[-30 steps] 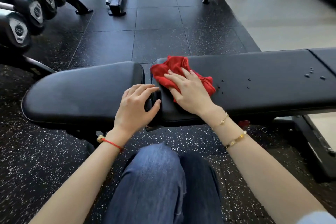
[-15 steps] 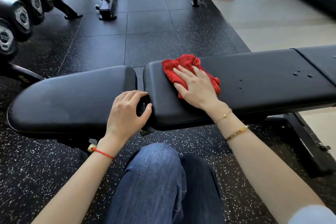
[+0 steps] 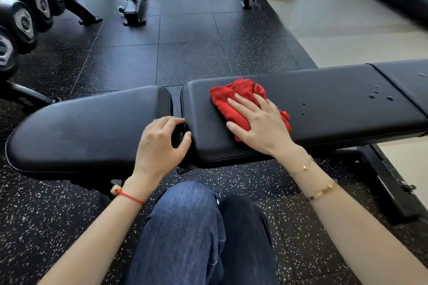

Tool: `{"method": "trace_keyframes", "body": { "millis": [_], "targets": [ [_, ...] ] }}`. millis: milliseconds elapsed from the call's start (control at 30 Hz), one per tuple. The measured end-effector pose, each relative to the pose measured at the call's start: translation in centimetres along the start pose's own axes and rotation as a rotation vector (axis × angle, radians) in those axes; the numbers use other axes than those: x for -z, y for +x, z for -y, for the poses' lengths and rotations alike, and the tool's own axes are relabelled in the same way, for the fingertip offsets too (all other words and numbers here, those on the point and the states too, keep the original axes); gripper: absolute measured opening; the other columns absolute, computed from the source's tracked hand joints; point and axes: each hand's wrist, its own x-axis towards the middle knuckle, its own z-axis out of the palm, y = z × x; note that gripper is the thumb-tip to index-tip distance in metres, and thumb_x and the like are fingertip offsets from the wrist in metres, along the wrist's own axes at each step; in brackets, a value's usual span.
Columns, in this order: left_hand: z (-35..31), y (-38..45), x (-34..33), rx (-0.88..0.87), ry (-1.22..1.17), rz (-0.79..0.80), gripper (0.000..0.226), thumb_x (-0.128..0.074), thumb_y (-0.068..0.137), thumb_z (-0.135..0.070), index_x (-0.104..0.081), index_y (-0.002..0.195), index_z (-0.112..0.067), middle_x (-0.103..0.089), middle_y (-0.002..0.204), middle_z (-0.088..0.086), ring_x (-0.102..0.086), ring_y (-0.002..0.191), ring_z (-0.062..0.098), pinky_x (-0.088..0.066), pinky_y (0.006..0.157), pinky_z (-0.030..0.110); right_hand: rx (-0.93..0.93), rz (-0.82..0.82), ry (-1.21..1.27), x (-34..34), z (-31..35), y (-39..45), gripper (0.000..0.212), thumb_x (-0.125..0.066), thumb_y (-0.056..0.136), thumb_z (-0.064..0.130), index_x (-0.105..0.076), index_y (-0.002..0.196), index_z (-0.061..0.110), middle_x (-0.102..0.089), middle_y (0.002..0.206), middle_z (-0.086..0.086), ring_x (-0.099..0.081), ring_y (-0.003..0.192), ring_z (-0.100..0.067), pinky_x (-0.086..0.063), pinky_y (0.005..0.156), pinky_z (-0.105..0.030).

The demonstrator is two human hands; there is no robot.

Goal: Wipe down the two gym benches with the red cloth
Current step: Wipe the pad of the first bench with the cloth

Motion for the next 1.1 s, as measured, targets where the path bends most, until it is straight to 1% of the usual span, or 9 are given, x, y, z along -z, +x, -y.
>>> {"method": "trace_keyframes", "body": {
  "millis": [167,367,500,567,633,700,867,1000,1100],
  "targets": [
    [-1.4,0.7,-0.3,0.034,0.030,-0.033,0.033,-0.068,0.089,-0.027,-0.068,0.118,-0.014,-0.068,0.119,0.002,-0.060,0.111,0.026,-0.044,0.103,0.043,-0.020,-0.002,0.008,-0.8,2.0,1.2,0.055,-0.042,0.096,0.051,-0.028,0.149,0.044,-0.026,0.158,0.018,-0.019,0.146,-0.028,-0.010,0.117,-0.042],
    [-3.1,2.3,-1.3,-0.002,-0.018,-0.044,0.029,-0.067,0.088,-0.022,-0.068,0.116,-0.015,-0.067,0.120,0.002,-0.059,0.114,0.026,-0.043,0.103,0.044,0.094,-0.006,0.070,-0.4,0.9,-1.9,0.052,-0.043,0.096,0.049,-0.031,0.146,0.047,-0.027,0.155,0.027,-0.021,0.146,-0.021,-0.012,0.119,-0.039],
    [-2.9,2.9,-2.0,-0.024,-0.007,-0.005,0.027,-0.067,0.089,-0.021,-0.069,0.115,-0.014,-0.067,0.121,0.002,-0.058,0.116,0.026,-0.042,0.104,0.043,0.017,-0.038,0.032,0.2,-2.2,-1.8,0.053,-0.045,0.095,0.049,-0.032,0.146,0.046,-0.028,0.155,0.023,-0.022,0.145,-0.022,-0.013,0.120,-0.039],
    [-2.7,3.0,-2.2,-0.024,-0.003,0.012,0.026,-0.066,0.089,-0.022,-0.069,0.114,-0.015,-0.066,0.122,0.001,-0.058,0.117,0.025,-0.042,0.104,0.043,-0.049,-0.025,-0.006,0.5,-3.2,-0.2,0.056,-0.045,0.094,0.052,-0.030,0.148,0.044,-0.026,0.157,0.018,-0.017,0.148,-0.023,-0.008,0.121,-0.042],
    [-2.5,2.8,-2.3,-0.035,-0.005,0.013,0.027,-0.066,0.090,-0.023,-0.069,0.115,-0.015,-0.065,0.123,0.000,-0.057,0.118,0.024,-0.042,0.105,0.044,-0.101,0.008,-0.034,0.5,-3.1,1.5,0.060,-0.042,0.094,0.057,-0.026,0.149,0.044,-0.022,0.160,0.016,-0.010,0.150,-0.022,-0.003,0.122,-0.043],
    [-2.2,2.6,-2.3,-0.056,-0.002,0.010,0.028,-0.065,0.090,-0.022,-0.068,0.117,-0.015,-0.065,0.125,-0.001,-0.057,0.119,0.024,-0.043,0.105,0.045,-0.115,0.022,-0.039,0.3,-2.2,2.4,0.063,-0.040,0.093,0.060,-0.022,0.151,0.042,-0.019,0.161,0.014,-0.009,0.150,-0.022,-0.004,0.121,-0.043],
    [-2.0,2.6,-2.2,-0.067,-0.004,0.017,0.030,-0.063,0.090,-0.024,-0.068,0.119,-0.016,-0.064,0.127,-0.001,-0.057,0.121,0.024,-0.043,0.105,0.047,0.004,0.009,-0.048,0.1,-1.2,0.0,0.064,-0.037,0.093,0.061,-0.021,0.151,0.041,-0.020,0.160,0.015,-0.010,0.150,-0.022,-0.001,0.122,-0.043],
    [-2.1,2.7,-2.3,-0.071,-0.022,0.016,0.033,-0.058,0.090,-0.028,-0.067,0.118,-0.014,-0.064,0.126,0.000,-0.056,0.121,0.024,-0.044,0.105,0.046,0.081,-0.030,-0.259,0.9,-2.4,-0.9,0.068,-0.025,0.091,0.066,-0.024,0.152,0.037,-0.021,0.160,0.012,0.001,0.152,-0.022,0.007,0.119,-0.056],
    [-2.0,2.7,-2.5,-0.074,-0.028,0.012,0.033,-0.058,0.089,-0.027,-0.067,0.118,-0.014,-0.064,0.125,0.000,-0.056,0.119,0.024,-0.044,0.105,0.045,0.185,-0.002,-0.282,1.2,-2.2,0.7,0.072,-0.030,0.091,0.065,-0.027,0.152,0.027,-0.018,0.162,0.007,0.002,0.152,-0.021,0.004,0.121,-0.051]
  ]
}}
